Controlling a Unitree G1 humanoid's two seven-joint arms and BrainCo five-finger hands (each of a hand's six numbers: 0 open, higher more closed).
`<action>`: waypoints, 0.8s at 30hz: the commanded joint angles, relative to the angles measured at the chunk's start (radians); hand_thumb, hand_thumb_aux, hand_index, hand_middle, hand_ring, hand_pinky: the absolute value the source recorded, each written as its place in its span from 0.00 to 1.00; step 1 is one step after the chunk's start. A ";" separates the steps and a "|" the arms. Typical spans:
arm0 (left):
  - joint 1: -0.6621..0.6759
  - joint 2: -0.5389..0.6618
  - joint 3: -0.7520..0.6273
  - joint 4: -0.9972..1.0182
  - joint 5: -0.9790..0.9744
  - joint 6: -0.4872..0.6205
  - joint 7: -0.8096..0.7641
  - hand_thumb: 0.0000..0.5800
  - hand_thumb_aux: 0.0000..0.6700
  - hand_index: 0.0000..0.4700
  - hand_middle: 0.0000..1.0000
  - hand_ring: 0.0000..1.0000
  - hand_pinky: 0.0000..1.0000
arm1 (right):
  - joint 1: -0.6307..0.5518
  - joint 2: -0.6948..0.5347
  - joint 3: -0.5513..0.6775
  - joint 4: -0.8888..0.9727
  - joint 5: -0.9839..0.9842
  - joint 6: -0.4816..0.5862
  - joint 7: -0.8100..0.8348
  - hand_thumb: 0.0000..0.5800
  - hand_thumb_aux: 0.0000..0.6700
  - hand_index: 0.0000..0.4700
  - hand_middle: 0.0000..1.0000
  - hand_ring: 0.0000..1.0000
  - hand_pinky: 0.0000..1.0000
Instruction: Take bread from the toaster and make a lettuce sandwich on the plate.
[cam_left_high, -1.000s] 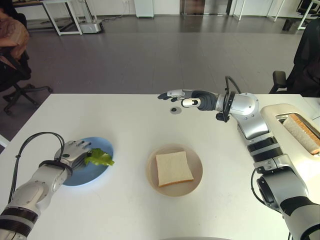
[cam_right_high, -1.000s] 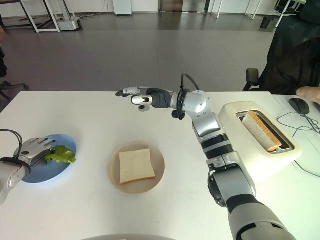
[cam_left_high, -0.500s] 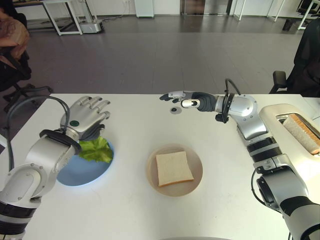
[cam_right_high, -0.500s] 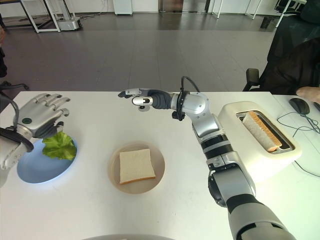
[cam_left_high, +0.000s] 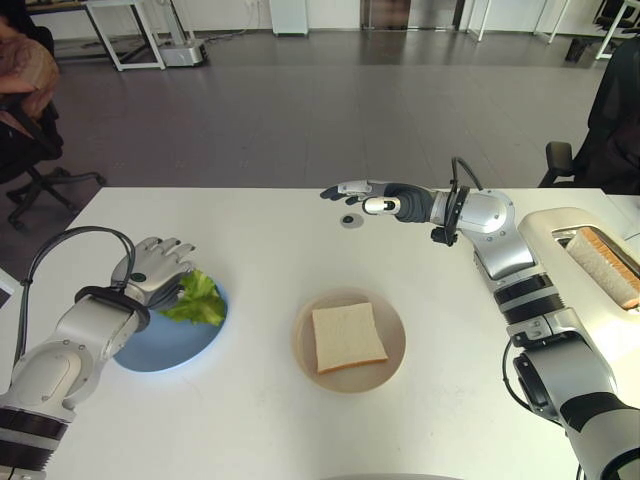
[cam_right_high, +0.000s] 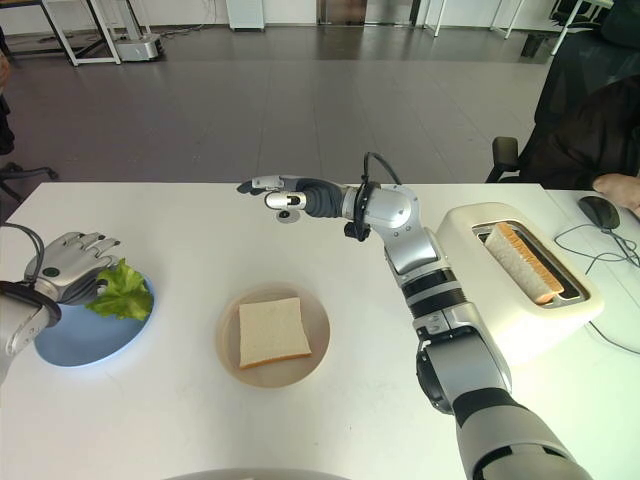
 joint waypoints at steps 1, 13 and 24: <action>-0.024 -0.033 -0.049 0.105 -0.011 -0.033 0.050 0.32 0.17 0.17 0.00 0.00 0.00 | -0.007 0.002 -0.002 -0.011 -0.002 0.005 0.006 0.00 0.00 0.00 0.00 0.00 0.00; -0.129 -0.070 -0.139 0.339 -0.026 -0.087 0.166 0.30 0.16 0.16 0.00 0.00 0.00 | -0.002 0.004 0.004 -0.014 0.001 0.009 0.016 0.00 0.00 0.00 0.00 0.00 0.00; -0.152 -0.108 -0.258 0.492 -0.063 -0.143 0.155 0.70 0.45 0.45 0.00 0.00 0.00 | -0.003 0.015 -0.001 -0.033 0.008 0.016 0.026 0.00 0.00 0.00 0.00 0.00 0.00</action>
